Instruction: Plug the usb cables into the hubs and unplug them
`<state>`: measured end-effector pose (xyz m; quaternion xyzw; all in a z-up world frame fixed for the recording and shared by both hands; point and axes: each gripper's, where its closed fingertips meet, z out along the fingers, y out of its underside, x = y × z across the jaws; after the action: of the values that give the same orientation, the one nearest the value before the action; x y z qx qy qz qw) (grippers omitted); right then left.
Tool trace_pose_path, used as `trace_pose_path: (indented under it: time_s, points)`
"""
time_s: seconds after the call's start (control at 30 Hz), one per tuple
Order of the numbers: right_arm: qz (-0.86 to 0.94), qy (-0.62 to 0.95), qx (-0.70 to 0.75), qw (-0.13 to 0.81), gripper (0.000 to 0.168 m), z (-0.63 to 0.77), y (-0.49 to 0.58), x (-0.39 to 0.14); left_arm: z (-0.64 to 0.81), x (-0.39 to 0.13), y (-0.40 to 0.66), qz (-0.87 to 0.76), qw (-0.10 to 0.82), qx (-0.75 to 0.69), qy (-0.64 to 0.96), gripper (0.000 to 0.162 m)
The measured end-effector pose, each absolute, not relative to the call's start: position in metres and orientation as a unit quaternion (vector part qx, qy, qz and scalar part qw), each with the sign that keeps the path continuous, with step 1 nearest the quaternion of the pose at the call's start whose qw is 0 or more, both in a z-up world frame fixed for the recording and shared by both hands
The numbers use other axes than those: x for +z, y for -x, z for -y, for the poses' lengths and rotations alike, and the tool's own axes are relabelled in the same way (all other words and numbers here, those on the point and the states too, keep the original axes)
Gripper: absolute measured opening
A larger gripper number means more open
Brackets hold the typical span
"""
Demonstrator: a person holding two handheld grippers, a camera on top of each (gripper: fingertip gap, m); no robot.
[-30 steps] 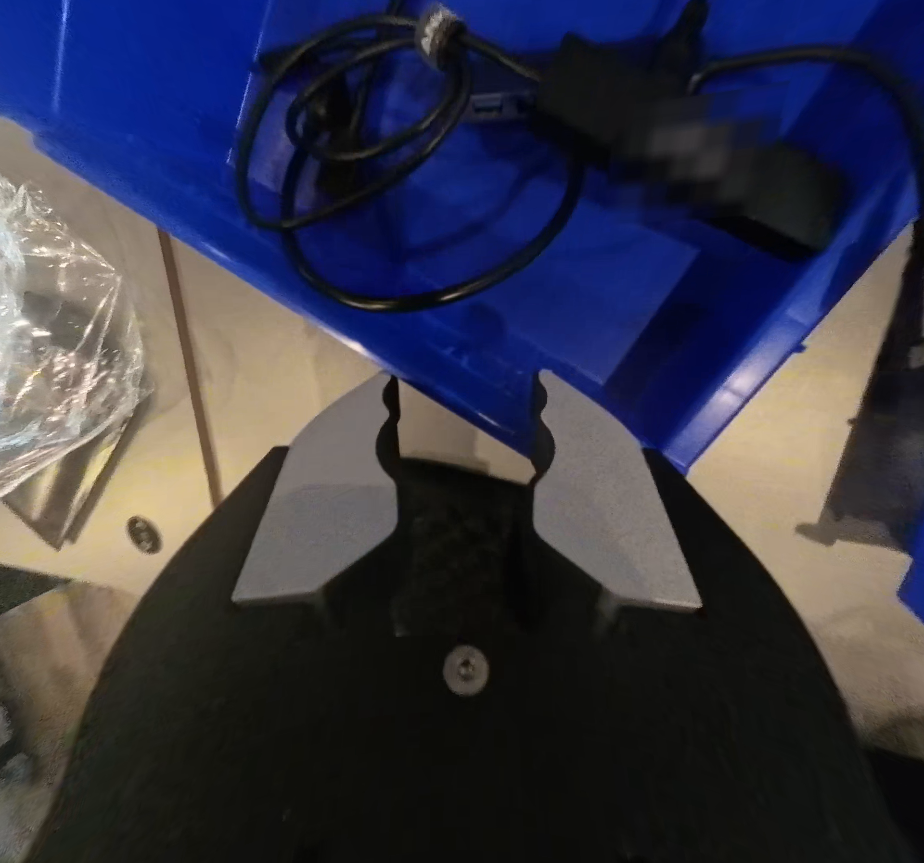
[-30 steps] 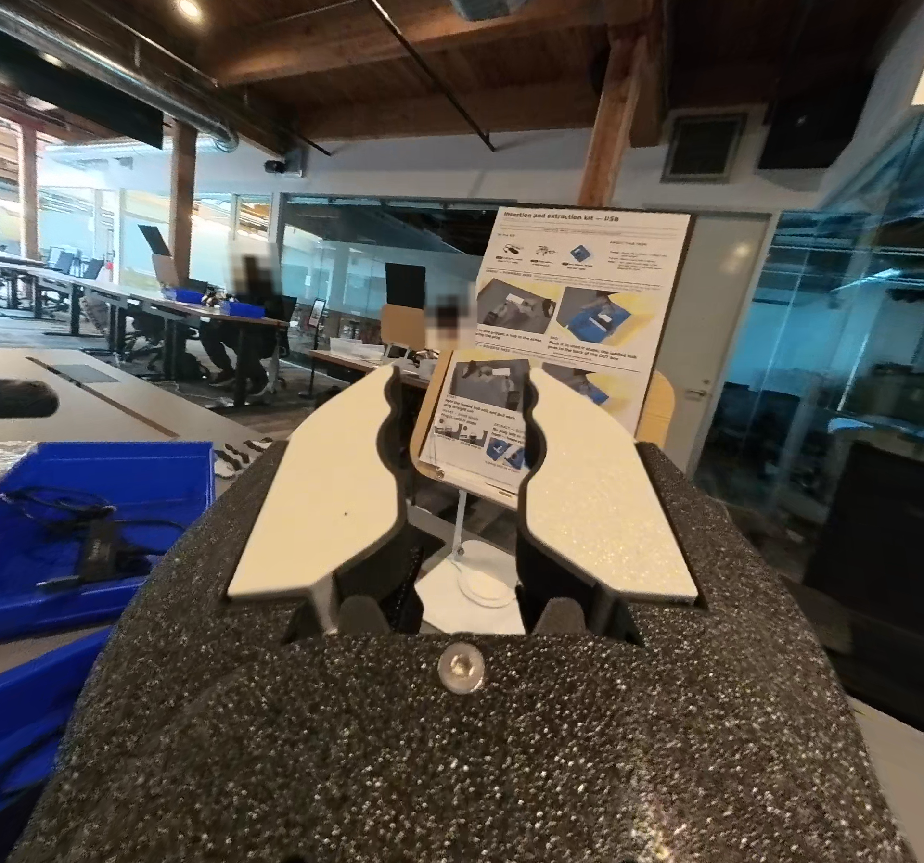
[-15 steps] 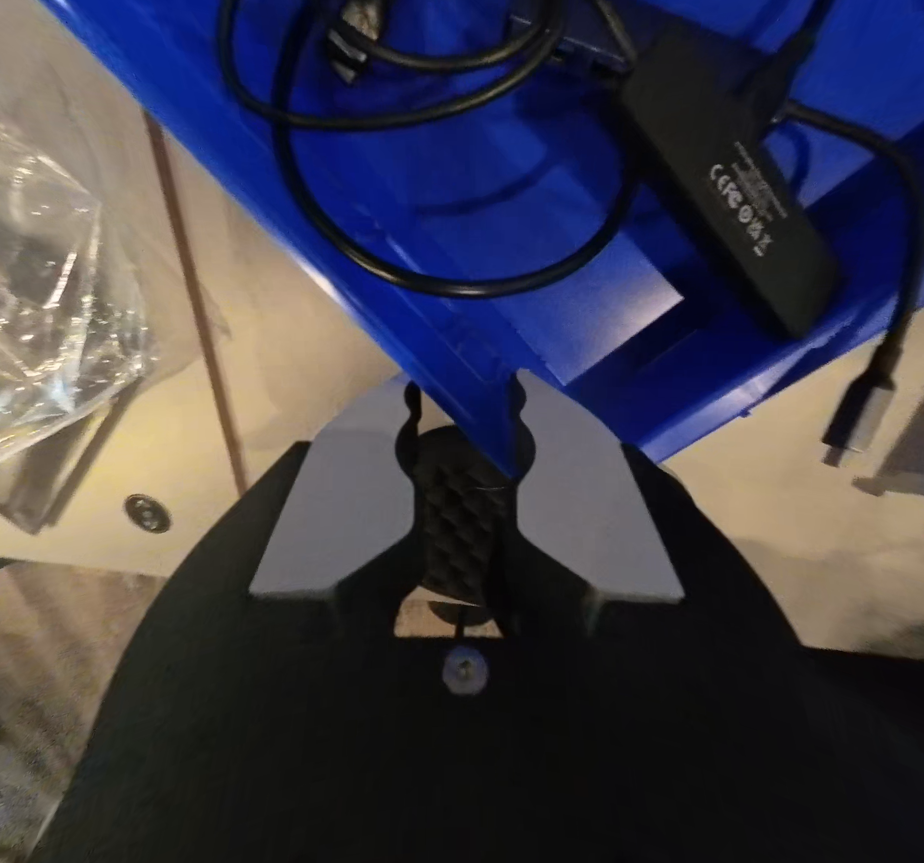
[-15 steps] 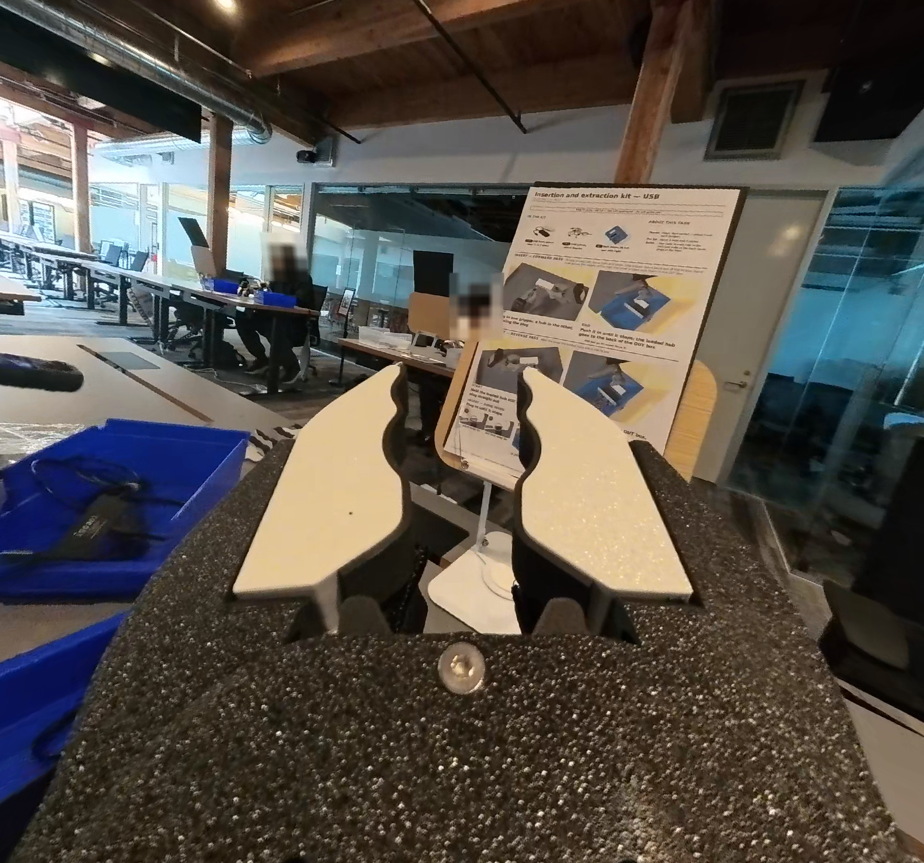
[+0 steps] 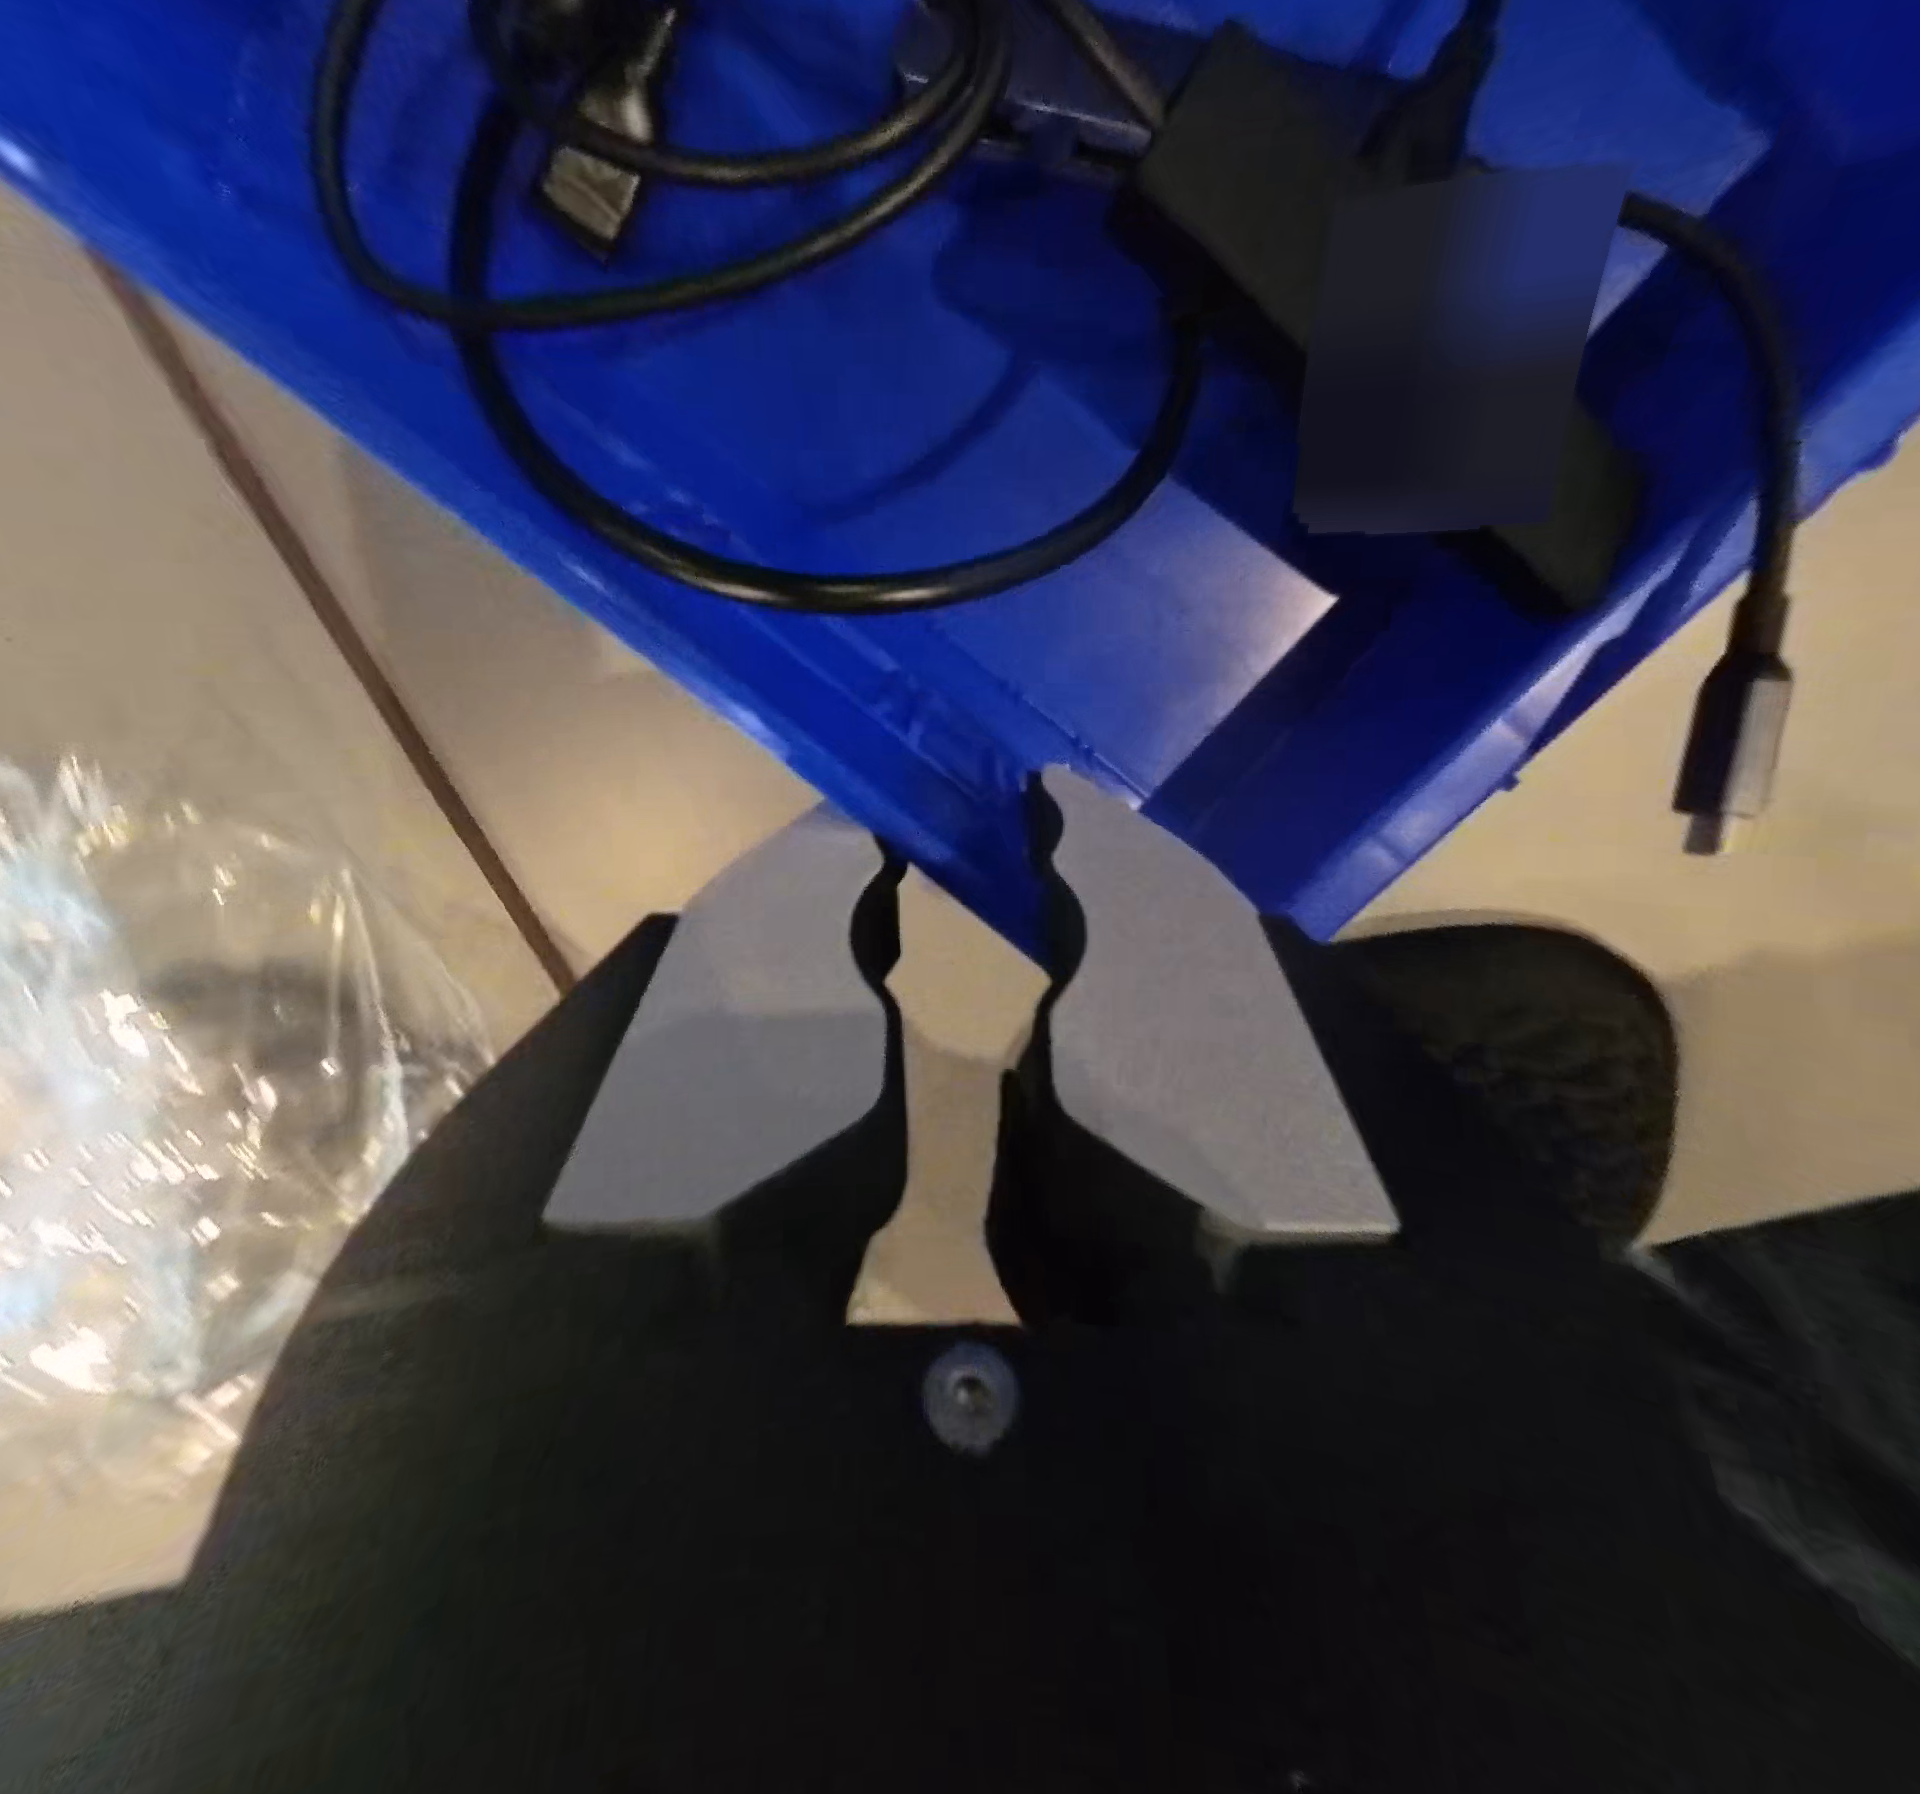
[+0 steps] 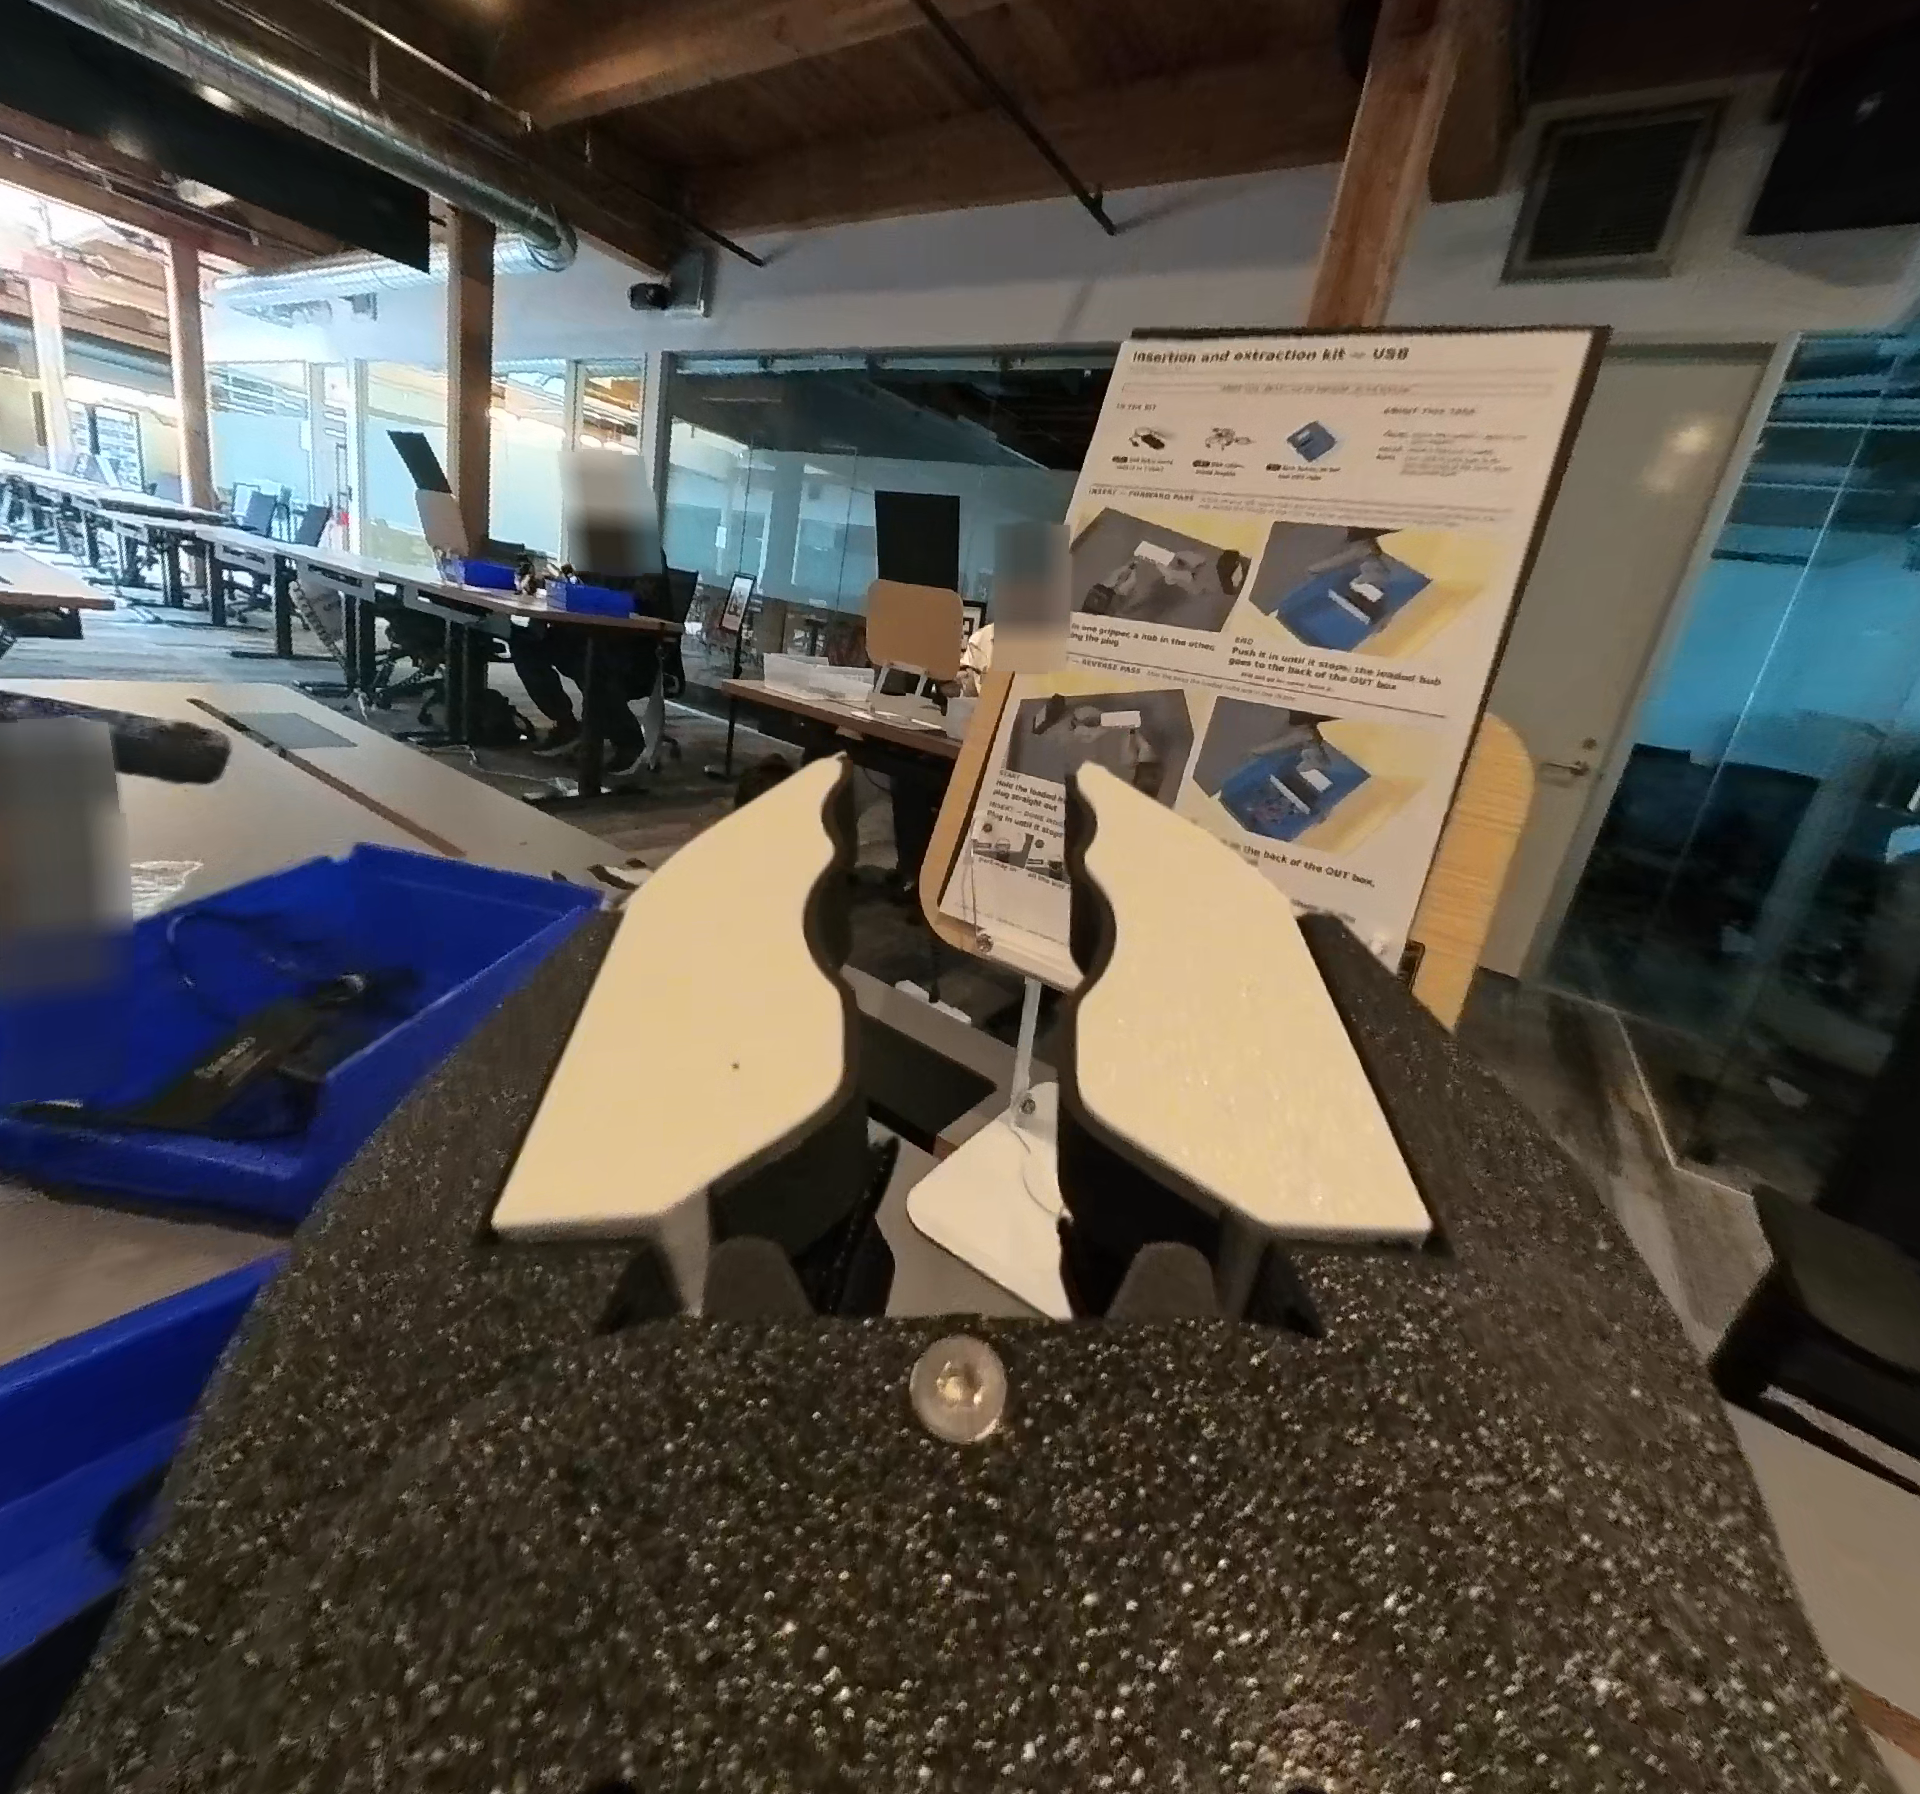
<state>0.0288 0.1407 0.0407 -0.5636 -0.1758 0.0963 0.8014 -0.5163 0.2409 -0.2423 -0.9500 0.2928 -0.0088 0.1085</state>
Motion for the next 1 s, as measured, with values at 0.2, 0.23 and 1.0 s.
trace_pose_path:
  time_s: [0.2,0.23,1.0]
  points:
    - [0.169,0.587,0.085,0.787,0.034,-0.153,-0.034,0.031,-0.27,-0.239,0.527,-0.385,0.097,-0.009,0.918,0.02]
    - [0.167,0.589,0.082,0.786,0.034,-0.155,-0.036,0.03,-0.274,-0.239,0.528,-0.401,0.096,-0.006,0.911,0.02]
    - [0.187,0.621,0.02,0.76,0.044,-0.184,-0.037,0.008,-0.275,-0.096,0.439,-0.23,0.657,-0.084,0.713,0.042]
